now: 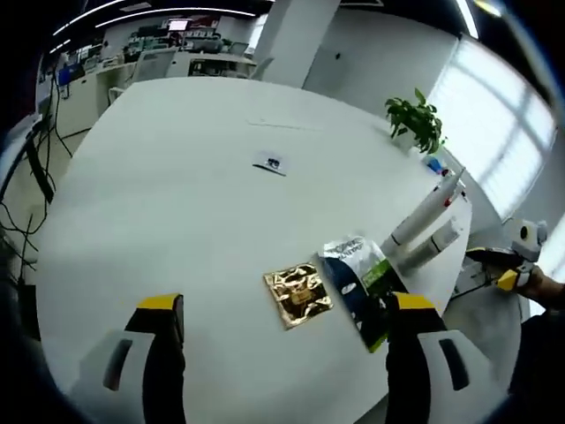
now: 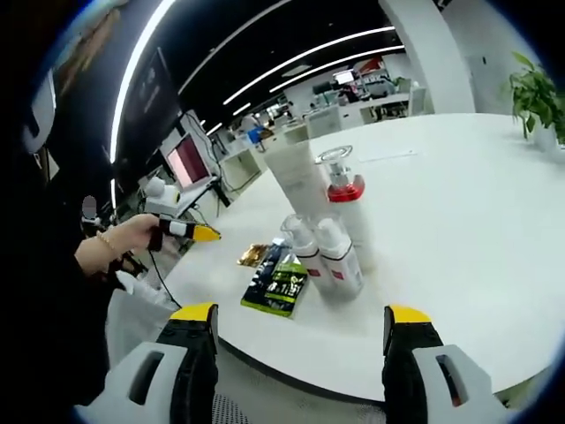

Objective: Arrange the skincare products in the storage area until every visible bottle or jar stands upright without overlapping.

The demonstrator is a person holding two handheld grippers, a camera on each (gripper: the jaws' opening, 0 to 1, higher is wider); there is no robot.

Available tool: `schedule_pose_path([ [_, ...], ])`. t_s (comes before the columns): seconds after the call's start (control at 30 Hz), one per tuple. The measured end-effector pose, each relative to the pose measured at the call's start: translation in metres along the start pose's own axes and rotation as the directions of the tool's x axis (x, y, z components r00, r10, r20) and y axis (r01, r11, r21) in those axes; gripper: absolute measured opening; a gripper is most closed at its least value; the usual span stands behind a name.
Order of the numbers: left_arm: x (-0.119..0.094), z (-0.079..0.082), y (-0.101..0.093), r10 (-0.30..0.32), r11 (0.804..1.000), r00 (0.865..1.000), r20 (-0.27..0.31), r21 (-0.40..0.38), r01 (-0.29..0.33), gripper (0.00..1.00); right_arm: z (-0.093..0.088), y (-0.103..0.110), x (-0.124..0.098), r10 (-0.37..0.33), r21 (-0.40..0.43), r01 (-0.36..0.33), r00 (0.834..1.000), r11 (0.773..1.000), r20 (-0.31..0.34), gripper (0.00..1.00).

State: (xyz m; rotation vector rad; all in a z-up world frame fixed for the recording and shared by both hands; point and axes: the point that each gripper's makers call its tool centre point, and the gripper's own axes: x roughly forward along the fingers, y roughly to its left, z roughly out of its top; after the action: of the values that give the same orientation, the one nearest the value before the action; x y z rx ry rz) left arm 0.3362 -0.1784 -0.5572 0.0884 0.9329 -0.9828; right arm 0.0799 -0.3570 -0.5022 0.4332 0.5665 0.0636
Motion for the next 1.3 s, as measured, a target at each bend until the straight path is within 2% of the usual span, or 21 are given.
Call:
schedule_pose_path([
  [0.2, 0.013, 0.015, 0.004, -0.006, 1.0, 1.0, -0.03, 0.002, 0.006, 0.87, 0.002, -0.001, 0.0, -0.007, 0.007, 0.006, 1.0, 1.0, 0.012, 0.81],
  [0.53, 0.044, 0.038, -0.004, -0.023, 1.0, 1.0, -0.01, 0.01, 0.023, 0.86, 0.005, -0.005, -0.001, -0.028, 0.009, 0.028, 0.999, 1.0, 0.032, 0.81],
  [0.73, 0.059, 0.052, -0.014, -0.021, 0.997, 1.0, -0.014, 0.07, 0.022, 0.85, 0.004, -0.007, -0.001, -0.031, 0.006, 0.031, 0.999, 1.0, 0.025, 0.8],
  [0.8, 0.065, 0.064, -0.017, -0.013, 0.996, 1.0, -0.004, 0.09, 0.013, 0.85, 0.005, -0.008, -0.001, -0.035, 0.009, 0.035, 0.999, 0.999, 0.03, 0.8],
  [0.97, 0.074, 0.078, -0.031, -0.003, 0.988, 1.0, -0.016, 0.151, 0.005, 0.84, 0.006, -0.01, -0.002, -0.045, 0.014, 0.044, 0.998, 0.999, 0.041, 0.8],
  [1.03, 0.084, 0.081, -0.029, 0.01, 0.984, 0.998, -0.055, 0.181, 0.0, 0.84, 0.007, -0.012, -0.003, -0.053, 0.013, 0.052, 0.997, 0.999, 0.048, 0.8],
  [1.1, 0.094, 0.089, -0.027, 0.013, 0.979, 0.998, -0.059, 0.203, 0.0, 0.84, 0.008, -0.014, -0.004, -0.057, 0.014, 0.056, 0.997, 0.998, 0.056, 0.8],
  [1.3, 0.104, 0.097, -0.031, 0.018, 0.975, 0.997, -0.071, 0.223, -0.002, 0.83, 0.011, -0.017, -0.006, -0.068, 0.016, 0.067, 0.995, 0.998, 0.074, 0.79],
])
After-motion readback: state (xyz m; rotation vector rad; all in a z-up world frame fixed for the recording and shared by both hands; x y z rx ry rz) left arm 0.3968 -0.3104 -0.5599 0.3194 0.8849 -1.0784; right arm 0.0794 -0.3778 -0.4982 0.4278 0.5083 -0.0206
